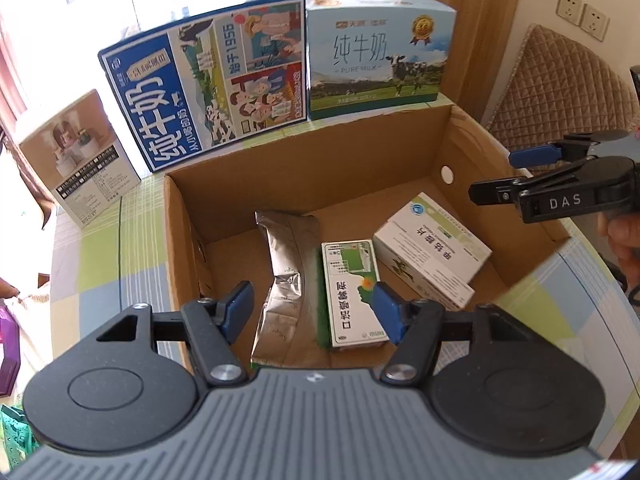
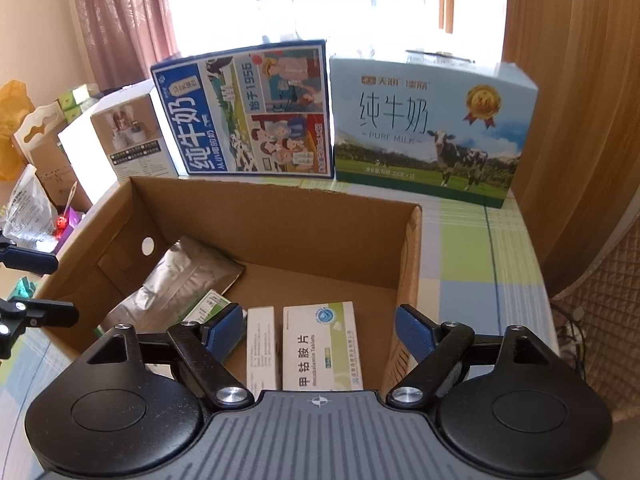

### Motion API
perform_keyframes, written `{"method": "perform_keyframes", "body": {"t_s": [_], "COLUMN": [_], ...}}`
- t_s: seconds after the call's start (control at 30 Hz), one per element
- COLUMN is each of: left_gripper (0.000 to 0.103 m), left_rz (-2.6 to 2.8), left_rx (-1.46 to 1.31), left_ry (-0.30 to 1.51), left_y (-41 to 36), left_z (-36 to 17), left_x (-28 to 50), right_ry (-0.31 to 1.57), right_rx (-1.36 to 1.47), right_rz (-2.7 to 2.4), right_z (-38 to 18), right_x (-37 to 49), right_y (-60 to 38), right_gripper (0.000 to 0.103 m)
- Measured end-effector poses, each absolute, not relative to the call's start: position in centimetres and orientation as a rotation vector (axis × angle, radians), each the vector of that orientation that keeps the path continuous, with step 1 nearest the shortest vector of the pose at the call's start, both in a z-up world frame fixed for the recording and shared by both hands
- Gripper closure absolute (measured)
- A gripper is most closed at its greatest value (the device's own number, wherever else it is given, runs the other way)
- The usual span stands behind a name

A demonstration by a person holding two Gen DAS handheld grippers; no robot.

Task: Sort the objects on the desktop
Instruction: 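Open both tools to release the bag and box into the cardboard box, then pull both tools back toward the table items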

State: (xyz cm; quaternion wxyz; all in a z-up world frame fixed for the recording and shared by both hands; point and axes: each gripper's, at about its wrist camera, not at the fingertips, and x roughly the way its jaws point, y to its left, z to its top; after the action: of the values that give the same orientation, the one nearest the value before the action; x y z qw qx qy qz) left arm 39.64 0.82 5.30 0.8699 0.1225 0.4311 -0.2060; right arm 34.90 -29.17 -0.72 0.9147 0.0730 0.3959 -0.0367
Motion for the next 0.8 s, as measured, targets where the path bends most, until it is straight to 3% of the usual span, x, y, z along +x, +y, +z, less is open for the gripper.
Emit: {"method": "perform_keyframes", "body": {"t_s": [0.53,0.8], "left_gripper": [0.038,0.025], "left_rz": [-0.452,-0.467], "left_rx": [0.245,0.243], "left_ry": [0.869,0.887], "left_y": [2.1,2.5], "left_z": [8.7,7.5], "left_x": [30.6,25.6], "right_ry": [0.793,0.823], "right_rx": [0.047,-0.038], "right_rz": [-0.032,0.003], "right_z": [3.6,3.6], "right_x": [26.0,21.3], "right_y": [-25.5,-23.3], "right_gripper": [0.011,0.006]}}
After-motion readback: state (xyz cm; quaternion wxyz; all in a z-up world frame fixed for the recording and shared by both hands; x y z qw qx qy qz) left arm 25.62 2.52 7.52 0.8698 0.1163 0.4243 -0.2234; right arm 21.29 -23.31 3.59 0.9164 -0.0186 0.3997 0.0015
